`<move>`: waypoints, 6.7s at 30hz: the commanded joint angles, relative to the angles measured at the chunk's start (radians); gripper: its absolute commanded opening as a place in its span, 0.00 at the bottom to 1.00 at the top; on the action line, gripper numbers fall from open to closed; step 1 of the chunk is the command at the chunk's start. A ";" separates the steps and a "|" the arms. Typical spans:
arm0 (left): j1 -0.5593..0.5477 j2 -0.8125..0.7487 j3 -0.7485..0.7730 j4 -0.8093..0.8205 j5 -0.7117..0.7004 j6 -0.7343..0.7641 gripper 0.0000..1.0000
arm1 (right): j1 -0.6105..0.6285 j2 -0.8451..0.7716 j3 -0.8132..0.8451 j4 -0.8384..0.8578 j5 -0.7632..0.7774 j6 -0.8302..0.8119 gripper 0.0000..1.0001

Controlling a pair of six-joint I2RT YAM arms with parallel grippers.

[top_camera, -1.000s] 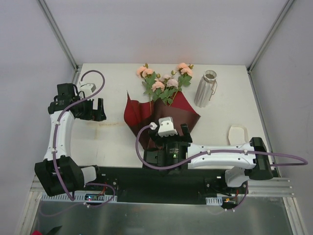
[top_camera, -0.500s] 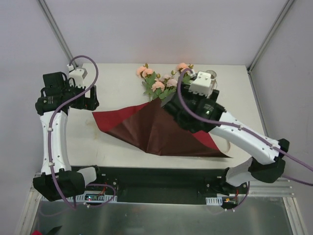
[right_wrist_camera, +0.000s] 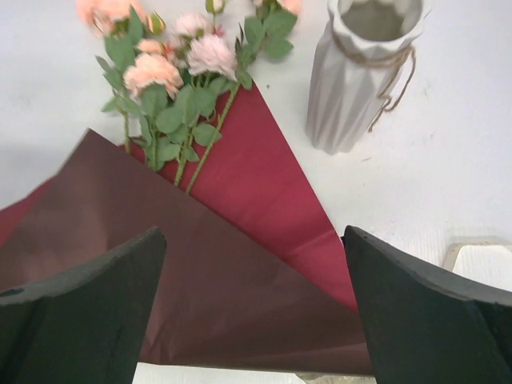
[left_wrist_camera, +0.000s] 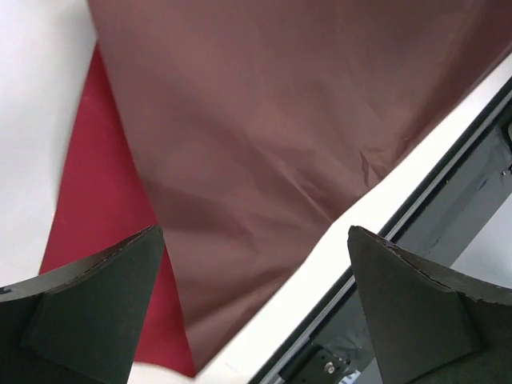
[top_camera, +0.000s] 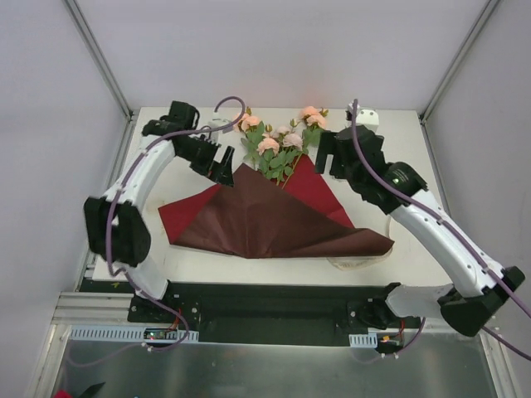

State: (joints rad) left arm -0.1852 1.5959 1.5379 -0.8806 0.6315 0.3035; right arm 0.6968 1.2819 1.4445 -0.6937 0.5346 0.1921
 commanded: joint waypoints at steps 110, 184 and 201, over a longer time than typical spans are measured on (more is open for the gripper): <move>-0.268 -0.380 0.241 -0.408 0.310 0.172 0.99 | 0.252 0.081 -0.121 0.104 -0.040 -0.022 0.66; 0.138 -0.264 -0.288 -0.021 -0.405 0.065 0.99 | -0.059 0.189 -0.023 1.313 -0.170 -0.566 0.01; 0.138 -0.225 -0.237 -0.020 -0.391 0.051 0.99 | -0.256 0.220 0.100 1.588 -0.081 -0.973 0.01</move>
State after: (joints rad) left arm -0.0460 1.3567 1.2652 -0.8959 0.2481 0.3550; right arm 0.4908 1.5101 1.5002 0.7994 0.4313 -0.7670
